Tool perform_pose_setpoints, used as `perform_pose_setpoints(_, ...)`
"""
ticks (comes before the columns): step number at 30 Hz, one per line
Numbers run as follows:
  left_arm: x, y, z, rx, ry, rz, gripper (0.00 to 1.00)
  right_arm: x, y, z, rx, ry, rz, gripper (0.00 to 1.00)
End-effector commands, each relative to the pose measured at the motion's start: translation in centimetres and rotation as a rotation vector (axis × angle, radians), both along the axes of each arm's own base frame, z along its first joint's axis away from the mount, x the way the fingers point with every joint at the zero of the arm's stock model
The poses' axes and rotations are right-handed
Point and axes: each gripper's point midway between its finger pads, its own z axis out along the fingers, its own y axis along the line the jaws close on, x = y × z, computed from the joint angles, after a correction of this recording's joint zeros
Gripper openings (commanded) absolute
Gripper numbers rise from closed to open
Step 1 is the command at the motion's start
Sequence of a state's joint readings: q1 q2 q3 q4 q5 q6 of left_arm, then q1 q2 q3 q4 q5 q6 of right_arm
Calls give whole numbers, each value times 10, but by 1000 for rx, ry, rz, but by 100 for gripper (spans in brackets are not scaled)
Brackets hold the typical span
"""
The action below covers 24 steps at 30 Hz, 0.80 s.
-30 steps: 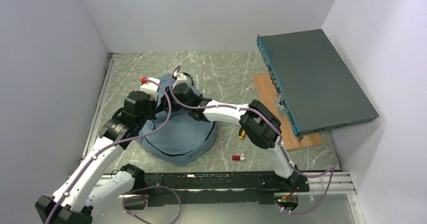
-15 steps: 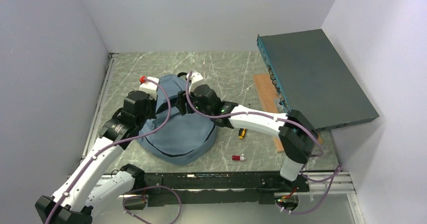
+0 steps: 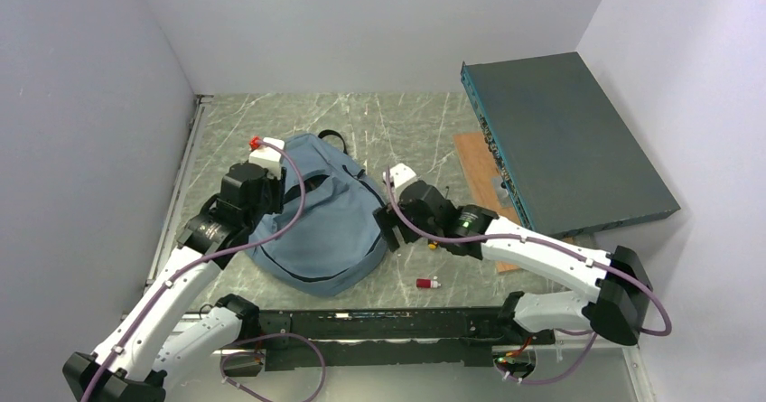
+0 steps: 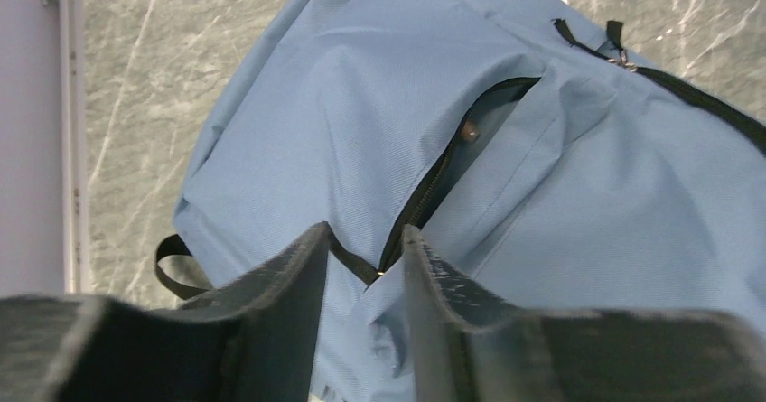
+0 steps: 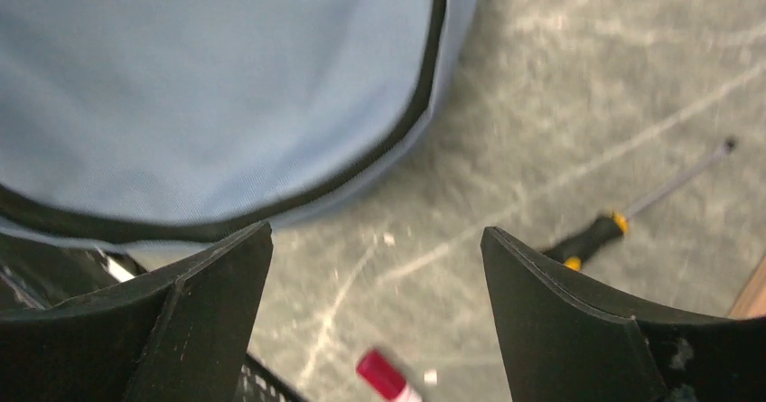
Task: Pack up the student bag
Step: Pick up the personal item from the center of the board.
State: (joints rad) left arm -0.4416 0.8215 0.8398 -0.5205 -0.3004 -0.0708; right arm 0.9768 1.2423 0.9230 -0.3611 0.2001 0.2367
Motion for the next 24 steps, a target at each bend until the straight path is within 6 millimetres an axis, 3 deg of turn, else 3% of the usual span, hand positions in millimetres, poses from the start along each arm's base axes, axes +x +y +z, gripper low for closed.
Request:
perform_pose_setpoints(1, 3, -4, 22, -48, -62, -12, 50, -37, -41, -33, -95, 180, -64, 89)
perform_pose_setpoints(6, 3, -4, 22, -47, -73, -15, 65, -68, -54, -59, -152, 314, -65, 88)
perform_pose_setpoints(10, 2, -3, 26, -54, -79, -16, 69, -90, -65, -79, -279, 365, -41, 88)
perform_pose_setpoints(14, 1, 0, 29, -58, -99, -3, 71, -109, -63, -89, -370, 393, 19, 86)
perform_pose_setpoints(17, 0, -1, 33, -70, -108, -12, 72, -114, -64, -101, -429, 411, 41, 85)
perform_pose_setpoints(24, -2, -1, 34, -77, -123, -13, 74, -114, -65, -121, -527, 413, 23, 71)
